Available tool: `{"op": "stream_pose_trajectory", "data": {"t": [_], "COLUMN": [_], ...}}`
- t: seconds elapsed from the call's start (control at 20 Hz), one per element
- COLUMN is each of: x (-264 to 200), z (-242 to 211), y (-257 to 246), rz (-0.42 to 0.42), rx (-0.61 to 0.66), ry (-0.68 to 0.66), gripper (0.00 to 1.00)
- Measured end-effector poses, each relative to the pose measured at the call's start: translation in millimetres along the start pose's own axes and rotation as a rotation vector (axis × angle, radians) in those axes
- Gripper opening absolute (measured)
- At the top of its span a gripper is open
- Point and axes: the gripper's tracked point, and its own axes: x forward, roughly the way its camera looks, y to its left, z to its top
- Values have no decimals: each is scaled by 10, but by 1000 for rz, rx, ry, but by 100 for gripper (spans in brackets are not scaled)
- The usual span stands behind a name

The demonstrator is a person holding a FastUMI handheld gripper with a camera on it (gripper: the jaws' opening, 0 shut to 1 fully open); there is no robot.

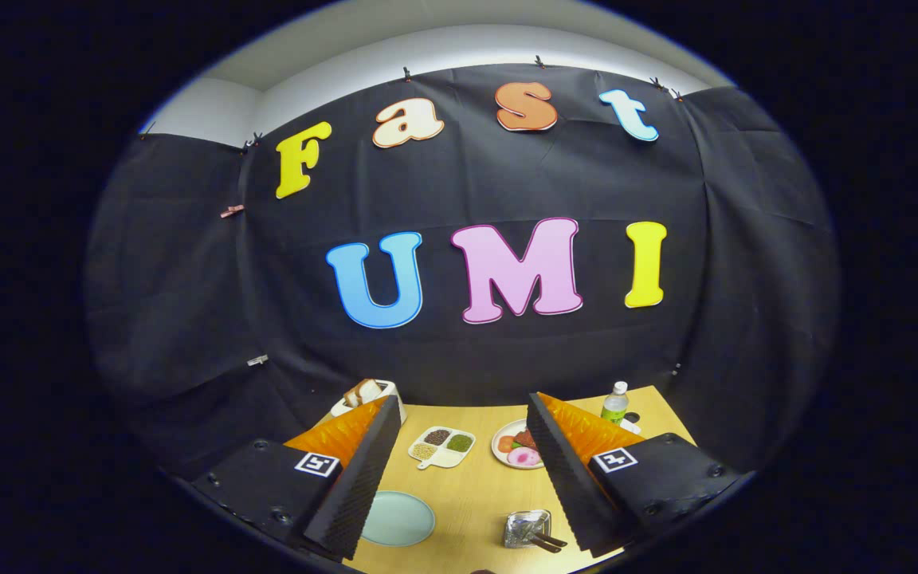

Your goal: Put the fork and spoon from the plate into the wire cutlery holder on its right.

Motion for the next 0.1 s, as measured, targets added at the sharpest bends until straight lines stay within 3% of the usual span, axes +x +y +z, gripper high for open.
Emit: {"op": "stream_pose_trajectory", "data": {"t": [0.1], "x": [-52], "z": [-91], "y": [3], "rz": [50], "rx": [-21], "ry": [16], "gripper": [99]}}
